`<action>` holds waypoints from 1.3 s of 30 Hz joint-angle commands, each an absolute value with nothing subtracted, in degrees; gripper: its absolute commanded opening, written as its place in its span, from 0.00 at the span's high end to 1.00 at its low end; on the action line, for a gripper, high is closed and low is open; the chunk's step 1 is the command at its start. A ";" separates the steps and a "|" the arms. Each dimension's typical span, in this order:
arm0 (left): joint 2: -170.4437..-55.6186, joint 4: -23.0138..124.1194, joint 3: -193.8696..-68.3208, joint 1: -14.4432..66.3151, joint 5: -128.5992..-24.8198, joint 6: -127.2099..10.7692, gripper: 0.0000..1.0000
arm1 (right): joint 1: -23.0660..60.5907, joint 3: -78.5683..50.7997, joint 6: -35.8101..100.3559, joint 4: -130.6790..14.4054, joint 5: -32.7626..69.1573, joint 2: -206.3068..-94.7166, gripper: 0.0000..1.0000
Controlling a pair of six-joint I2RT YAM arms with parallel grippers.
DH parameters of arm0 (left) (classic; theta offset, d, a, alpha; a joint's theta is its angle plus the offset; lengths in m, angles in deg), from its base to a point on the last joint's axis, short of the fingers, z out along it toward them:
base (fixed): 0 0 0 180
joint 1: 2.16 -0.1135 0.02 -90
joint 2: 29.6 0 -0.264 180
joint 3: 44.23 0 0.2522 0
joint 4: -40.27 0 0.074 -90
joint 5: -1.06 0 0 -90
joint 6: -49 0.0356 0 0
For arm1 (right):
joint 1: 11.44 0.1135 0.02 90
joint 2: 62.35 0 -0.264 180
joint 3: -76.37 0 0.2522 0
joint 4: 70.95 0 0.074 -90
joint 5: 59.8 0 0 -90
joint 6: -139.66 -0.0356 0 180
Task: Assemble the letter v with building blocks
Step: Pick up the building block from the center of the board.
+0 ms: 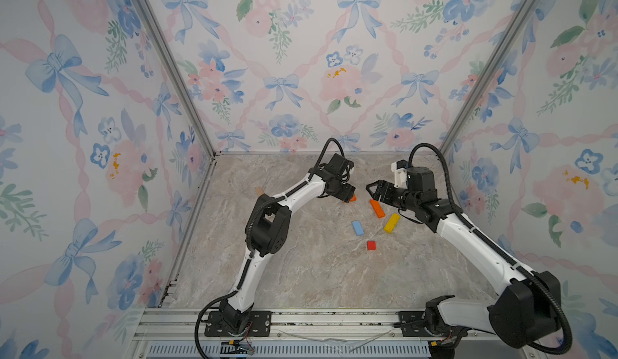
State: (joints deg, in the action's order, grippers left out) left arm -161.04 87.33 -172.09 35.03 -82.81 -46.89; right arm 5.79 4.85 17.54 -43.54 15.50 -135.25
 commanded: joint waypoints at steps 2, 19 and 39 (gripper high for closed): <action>-164.76 89.46 -177.74 35.22 -85.66 -39.01 0.20 | 4.65 7.20 17.20 -40.48 16.12 -132.48 0.22; -174.58 89.54 -185.28 37.65 -87.26 -34.06 0.21 | 3.24 9.47 17.29 -38.46 15.91 -130.13 0.21; -176.27 91.26 -184.59 37.83 -93.22 -37.46 0.84 | 2.25 9.97 15.65 -41.62 13.96 -132.22 0.21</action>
